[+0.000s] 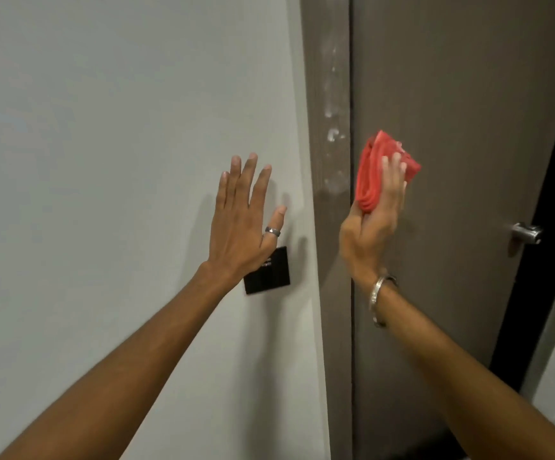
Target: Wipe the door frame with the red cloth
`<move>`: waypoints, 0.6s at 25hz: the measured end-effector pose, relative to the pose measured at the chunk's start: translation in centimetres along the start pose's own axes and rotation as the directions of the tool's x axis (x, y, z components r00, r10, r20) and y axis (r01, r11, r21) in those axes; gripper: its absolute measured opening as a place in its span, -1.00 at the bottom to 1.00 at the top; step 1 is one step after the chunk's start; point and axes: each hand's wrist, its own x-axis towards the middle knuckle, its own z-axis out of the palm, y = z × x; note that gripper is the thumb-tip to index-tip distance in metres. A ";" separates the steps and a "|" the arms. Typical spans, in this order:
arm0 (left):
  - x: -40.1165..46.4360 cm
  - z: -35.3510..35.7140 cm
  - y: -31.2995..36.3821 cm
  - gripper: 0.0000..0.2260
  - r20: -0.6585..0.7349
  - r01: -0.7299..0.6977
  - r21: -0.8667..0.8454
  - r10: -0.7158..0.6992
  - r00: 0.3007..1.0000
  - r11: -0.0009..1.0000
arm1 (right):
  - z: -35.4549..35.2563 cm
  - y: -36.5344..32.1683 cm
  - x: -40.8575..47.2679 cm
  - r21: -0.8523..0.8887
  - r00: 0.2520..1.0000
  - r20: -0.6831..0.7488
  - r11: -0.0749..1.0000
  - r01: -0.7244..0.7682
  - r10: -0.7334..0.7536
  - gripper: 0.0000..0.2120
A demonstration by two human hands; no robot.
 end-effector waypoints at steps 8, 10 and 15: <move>5.9 4.7 -0.9 -0.38 -0.112 0.019 0.195 0.003 0.994 0.981 | 2.7 7.2 0.7 -0.217 0.851 0.455 0.895 0.391 -0.262 -0.37; 6.4 5.2 -1.8 -0.38 -0.128 0.013 0.276 0.024 0.992 0.961 | 3.8 6.7 1.5 -0.223 0.910 0.356 0.926 0.305 -0.214 -0.48; 6.2 6.9 -3.0 -0.37 -0.141 0.003 0.427 0.064 0.988 0.904 | 5.5 8.6 2.6 -0.331 0.901 0.281 0.848 0.414 -0.330 -0.45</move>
